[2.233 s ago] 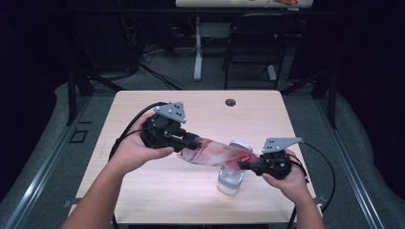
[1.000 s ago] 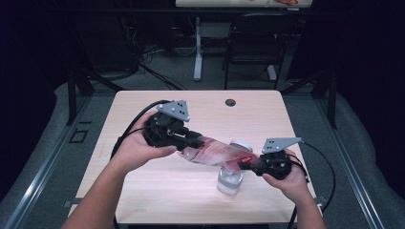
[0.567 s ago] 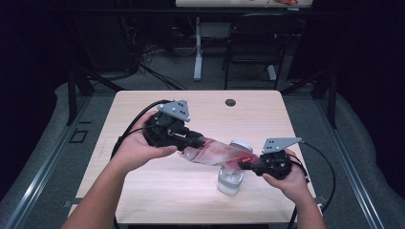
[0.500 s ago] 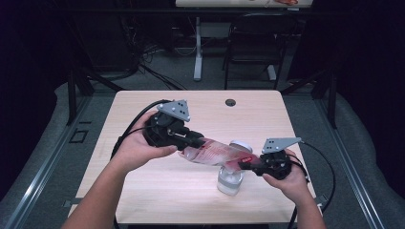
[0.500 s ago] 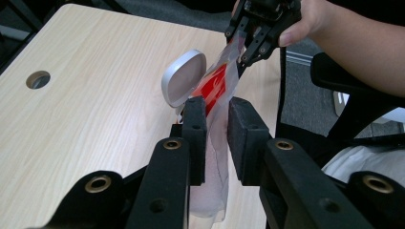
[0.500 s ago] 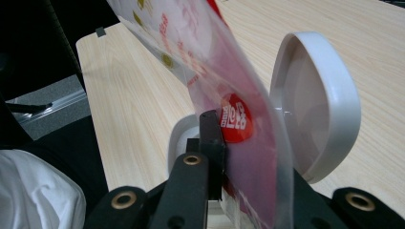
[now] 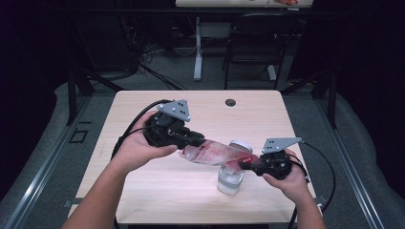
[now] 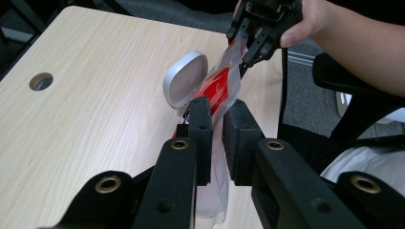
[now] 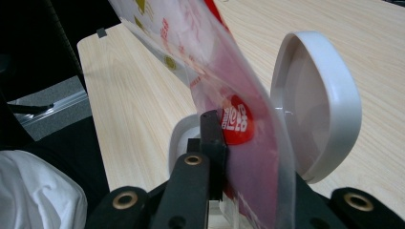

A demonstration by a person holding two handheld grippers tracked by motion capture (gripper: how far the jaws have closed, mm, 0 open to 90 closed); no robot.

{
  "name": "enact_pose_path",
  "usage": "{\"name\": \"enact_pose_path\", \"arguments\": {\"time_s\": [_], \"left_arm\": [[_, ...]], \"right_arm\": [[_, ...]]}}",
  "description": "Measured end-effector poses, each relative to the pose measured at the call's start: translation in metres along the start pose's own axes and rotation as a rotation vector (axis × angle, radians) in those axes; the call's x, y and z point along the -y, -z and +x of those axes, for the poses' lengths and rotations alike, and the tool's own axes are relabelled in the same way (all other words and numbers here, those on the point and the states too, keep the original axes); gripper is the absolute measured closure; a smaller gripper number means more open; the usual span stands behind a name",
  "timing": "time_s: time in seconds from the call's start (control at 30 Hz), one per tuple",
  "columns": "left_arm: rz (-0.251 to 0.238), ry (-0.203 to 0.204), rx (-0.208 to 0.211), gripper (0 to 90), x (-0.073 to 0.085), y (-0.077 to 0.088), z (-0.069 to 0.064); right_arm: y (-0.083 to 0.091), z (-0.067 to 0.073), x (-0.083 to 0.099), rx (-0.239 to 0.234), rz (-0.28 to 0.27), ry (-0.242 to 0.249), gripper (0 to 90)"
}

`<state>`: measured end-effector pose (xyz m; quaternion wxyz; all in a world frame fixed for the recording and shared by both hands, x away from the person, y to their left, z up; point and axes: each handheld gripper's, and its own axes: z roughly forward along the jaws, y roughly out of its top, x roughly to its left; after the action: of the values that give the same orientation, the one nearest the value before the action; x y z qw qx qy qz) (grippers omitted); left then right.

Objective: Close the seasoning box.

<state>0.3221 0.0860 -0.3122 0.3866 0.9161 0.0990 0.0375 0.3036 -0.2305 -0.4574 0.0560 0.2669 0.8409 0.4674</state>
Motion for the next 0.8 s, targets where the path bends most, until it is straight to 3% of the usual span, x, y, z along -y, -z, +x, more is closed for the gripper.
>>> {"name": "enact_pose_path", "arguments": {"time_s": [0.8], "left_arm": [[0.015, -0.023, -0.013, 86.9, -0.0086, -0.001, -0.0033]], "right_arm": [[0.0005, 0.0, -0.0004, 0.01, 0.005, 0.005, 86.7]]}}
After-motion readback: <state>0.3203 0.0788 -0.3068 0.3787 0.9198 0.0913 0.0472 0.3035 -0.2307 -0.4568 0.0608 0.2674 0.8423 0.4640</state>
